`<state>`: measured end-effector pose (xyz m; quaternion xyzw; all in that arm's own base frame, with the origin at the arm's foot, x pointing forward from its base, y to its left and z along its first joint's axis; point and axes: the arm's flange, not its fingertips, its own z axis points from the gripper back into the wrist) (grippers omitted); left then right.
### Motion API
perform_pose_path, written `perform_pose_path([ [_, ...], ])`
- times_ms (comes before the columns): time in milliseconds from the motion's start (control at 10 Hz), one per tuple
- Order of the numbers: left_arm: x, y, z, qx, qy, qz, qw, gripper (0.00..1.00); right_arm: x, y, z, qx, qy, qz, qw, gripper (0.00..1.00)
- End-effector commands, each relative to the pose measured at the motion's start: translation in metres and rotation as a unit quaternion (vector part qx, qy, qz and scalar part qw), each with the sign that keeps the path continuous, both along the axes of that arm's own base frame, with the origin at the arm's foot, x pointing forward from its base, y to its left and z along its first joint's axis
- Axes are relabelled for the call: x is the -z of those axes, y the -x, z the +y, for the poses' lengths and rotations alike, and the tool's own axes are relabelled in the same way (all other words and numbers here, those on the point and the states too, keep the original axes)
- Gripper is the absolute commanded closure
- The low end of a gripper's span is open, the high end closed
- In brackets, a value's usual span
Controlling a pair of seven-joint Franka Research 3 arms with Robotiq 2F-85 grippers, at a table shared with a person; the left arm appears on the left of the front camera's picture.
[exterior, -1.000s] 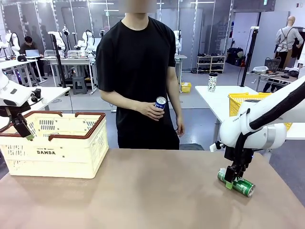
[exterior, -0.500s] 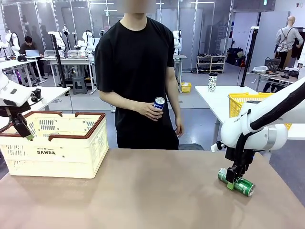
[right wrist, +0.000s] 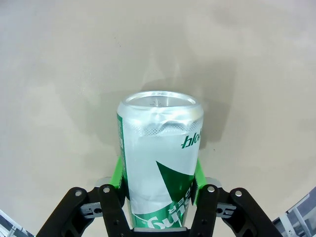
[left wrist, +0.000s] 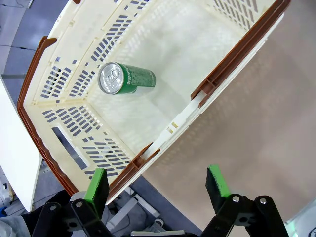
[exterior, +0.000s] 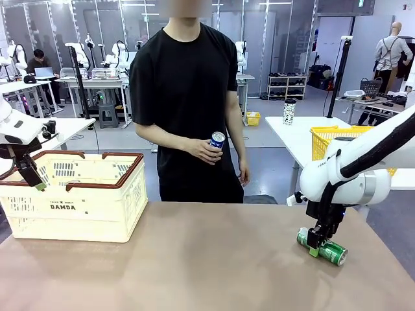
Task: Place the drinks into the Shopping basket.
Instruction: Pick up one drink and place it into the Shopping basket.
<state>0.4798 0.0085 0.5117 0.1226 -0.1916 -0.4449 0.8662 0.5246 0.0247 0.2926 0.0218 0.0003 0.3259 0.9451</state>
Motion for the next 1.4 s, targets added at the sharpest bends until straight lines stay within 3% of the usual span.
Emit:
perform_pose_path([
  [0,-0.001,0.001,0.0,-0.008,0.002,-0.001,1.0,0.0,-0.007,0.008,0.009,0.025,0.016,-0.012,0.999,0.88],
  [400,-0.001,0.001,0.0,-0.008,0.002,-0.001,1.0,0.0,-0.063,0.025,0.044,0.094,0.044,-0.049,0.993,0.88],
  [800,-0.001,0.001,0.0,-0.008,0.002,-0.001,1.0,0.0,-0.133,0.075,0.082,0.11,0.077,-0.109,0.985,0.88],
  [1000,-0.001,0.001,0.0,-0.008,0.002,-0.001,1.0,0.0,-0.146,0.093,0.091,0.109,0.063,-0.12,0.985,0.88],
  [1300,-0.001,0.001,0.0,-0.008,0.002,-0.001,1.0,0.0,-0.147,0.098,0.099,0.092,0.057,-0.121,0.987,0.88],
])
